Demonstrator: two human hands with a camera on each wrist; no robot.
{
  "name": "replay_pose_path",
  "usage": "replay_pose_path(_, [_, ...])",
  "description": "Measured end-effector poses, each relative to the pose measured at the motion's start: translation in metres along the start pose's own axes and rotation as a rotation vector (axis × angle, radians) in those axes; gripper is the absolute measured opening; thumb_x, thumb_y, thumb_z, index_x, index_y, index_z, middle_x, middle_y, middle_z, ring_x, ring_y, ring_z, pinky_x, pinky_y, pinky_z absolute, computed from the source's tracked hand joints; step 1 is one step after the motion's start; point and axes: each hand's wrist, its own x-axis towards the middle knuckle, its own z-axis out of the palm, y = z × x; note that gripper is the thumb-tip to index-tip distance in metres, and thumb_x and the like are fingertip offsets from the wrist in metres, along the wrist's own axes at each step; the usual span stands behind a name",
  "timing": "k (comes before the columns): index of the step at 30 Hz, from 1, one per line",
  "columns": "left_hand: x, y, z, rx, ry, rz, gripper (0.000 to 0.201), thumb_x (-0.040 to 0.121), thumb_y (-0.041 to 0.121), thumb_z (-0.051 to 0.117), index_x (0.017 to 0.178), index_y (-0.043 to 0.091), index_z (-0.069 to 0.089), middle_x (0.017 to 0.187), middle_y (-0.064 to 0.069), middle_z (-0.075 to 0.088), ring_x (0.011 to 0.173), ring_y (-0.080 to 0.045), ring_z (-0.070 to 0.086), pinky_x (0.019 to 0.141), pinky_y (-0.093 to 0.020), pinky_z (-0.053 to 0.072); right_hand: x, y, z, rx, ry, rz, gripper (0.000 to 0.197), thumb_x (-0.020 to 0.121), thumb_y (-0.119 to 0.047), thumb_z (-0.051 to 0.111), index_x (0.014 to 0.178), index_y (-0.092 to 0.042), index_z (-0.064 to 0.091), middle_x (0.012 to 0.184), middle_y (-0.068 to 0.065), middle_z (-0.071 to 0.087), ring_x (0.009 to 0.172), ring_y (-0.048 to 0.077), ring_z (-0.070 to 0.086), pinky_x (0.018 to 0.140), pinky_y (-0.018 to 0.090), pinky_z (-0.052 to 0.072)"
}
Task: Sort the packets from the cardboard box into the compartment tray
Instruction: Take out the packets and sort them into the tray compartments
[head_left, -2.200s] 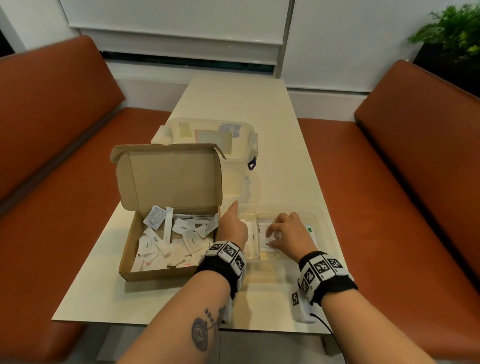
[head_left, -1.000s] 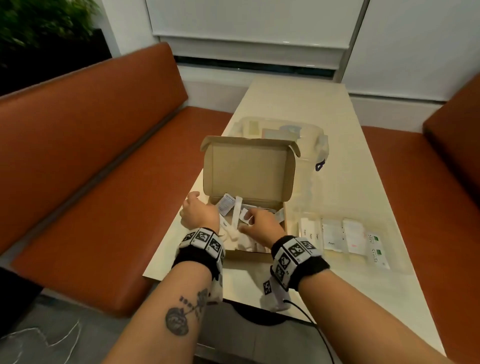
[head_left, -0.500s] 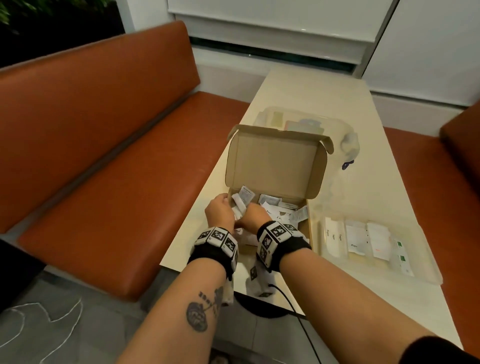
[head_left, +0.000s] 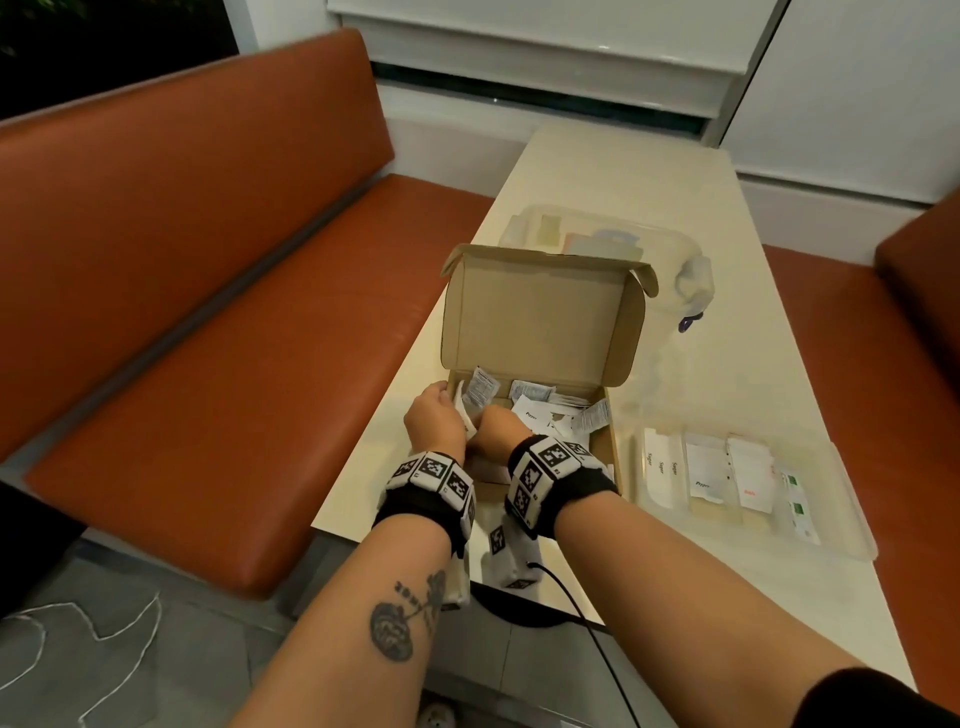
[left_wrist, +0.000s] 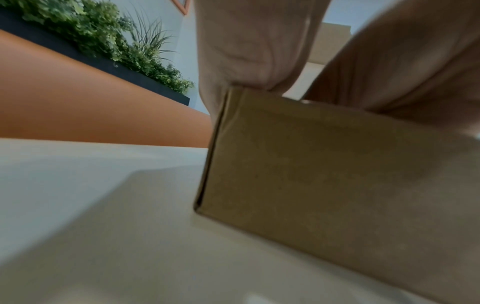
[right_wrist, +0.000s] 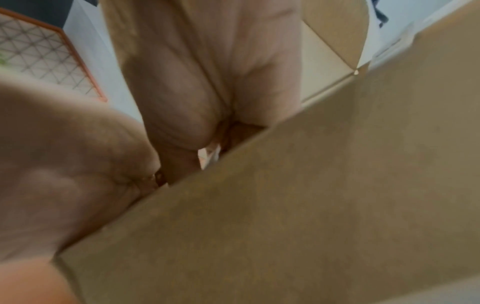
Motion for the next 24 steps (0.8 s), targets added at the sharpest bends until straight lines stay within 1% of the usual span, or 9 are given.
replay_pose_path(3, [0.0,0.0,0.0,-0.006,0.002,-0.002,0.033,0.101,0.009,0.038,0.125,0.005,0.06,0.124,-0.017,0.062,0.116,-0.031,0.054,0.093,-0.031,0.039,-0.007,0.006,-0.006,-0.023,-0.04,-0.003,0.018,0.076,-0.021,0.076,0.076,-0.01,0.062,0.074,0.002,0.057,0.077,0.019,0.054,0.063,0.025,0.044])
replay_pose_path(4, [0.0,0.0,0.0,-0.006,0.002,-0.002,0.033,0.1,0.009,0.038,0.125,0.005,0.06,0.123,-0.017,0.062,0.115,-0.031,0.054,0.092,-0.031,0.039,-0.009,0.009,-0.007,-0.059,-0.06,-0.002,0.02,0.077,-0.023,0.076,0.074,-0.01,0.062,0.074,0.002,0.057,0.076,0.018,0.052,0.062,0.025,0.042])
replay_pose_path(6, [0.001,-0.001,0.001,-0.013,0.005,-0.005,0.033,0.1,0.009,0.038,0.124,0.005,0.061,0.122,-0.017,0.063,0.113,-0.031,0.055,0.091,-0.032,0.04,-0.012,0.014,-0.009,-0.099,-0.083,-0.013,0.023,0.078,-0.024,0.075,0.092,-0.006,0.069,0.083,0.005,0.06,0.08,0.019,0.053,0.069,0.026,0.042])
replay_pose_path(8, [0.001,-0.001,0.001,-0.022,0.012,-0.01,0.033,0.1,0.01,0.039,0.123,0.005,0.062,0.121,-0.017,0.063,0.113,-0.031,0.055,0.091,-0.032,0.041,-0.014,0.019,-0.009,-0.073,-0.077,-0.036,0.032,0.08,-0.023,0.074,0.107,-0.008,0.07,0.09,0.007,0.063,0.082,0.018,0.054,0.072,0.027,0.041])
replay_pose_path(13, [0.0,-0.002,0.001,-0.052,0.028,-0.013,0.032,0.1,0.009,0.04,0.122,0.004,0.062,0.12,-0.017,0.063,0.112,-0.03,0.056,0.09,-0.03,0.042,-0.017,0.027,-0.007,-0.012,-0.038,-0.07,0.033,0.079,-0.021,0.075,0.11,-0.012,0.069,0.087,0.002,0.062,0.08,0.015,0.054,0.071,0.025,0.04])
replay_pose_path(17, [-0.001,-0.003,0.001,-0.044,0.035,-0.005,0.031,0.1,0.01,0.04,0.122,0.005,0.062,0.119,-0.015,0.064,0.11,-0.029,0.057,0.083,-0.027,0.04,-0.019,0.039,-0.018,-0.013,-0.003,-0.07,0.031,0.078,-0.025,0.076,0.106,-0.012,0.071,0.069,-0.005,0.052,0.067,0.009,0.046,0.053,0.018,0.032])
replay_pose_path(19, [-0.001,-0.003,0.001,-0.034,0.042,0.001,0.032,0.1,0.011,0.04,0.122,0.005,0.062,0.119,-0.015,0.065,0.11,-0.03,0.057,0.081,-0.025,0.038,-0.023,0.046,-0.024,-0.055,-0.025,-0.058,0.032,0.076,-0.024,0.078,0.105,-0.012,0.071,0.077,-0.002,0.056,0.073,0.012,0.049,0.055,0.019,0.034])
replay_pose_path(21, [-0.001,-0.003,0.001,-0.038,0.044,0.002,0.031,0.1,0.01,0.04,0.122,0.005,0.062,0.119,-0.016,0.065,0.11,-0.031,0.057,0.083,-0.027,0.04,-0.027,0.052,-0.027,-0.092,-0.051,-0.042,0.033,0.077,-0.023,0.077,0.108,-0.013,0.07,0.085,0.0,0.058,0.08,0.015,0.051,0.063,0.021,0.038])
replay_pose_path(24, [-0.002,-0.002,0.001,-0.046,0.043,-0.003,0.032,0.1,0.011,0.04,0.122,0.004,0.062,0.12,-0.017,0.064,0.111,-0.031,0.057,0.085,-0.028,0.041,-0.03,0.054,-0.024,-0.151,-0.059,-0.037,0.033,0.08,-0.018,0.071,0.114,-0.016,0.068,0.087,0.0,0.059,0.081,0.016,0.053,0.069,0.024,0.04])
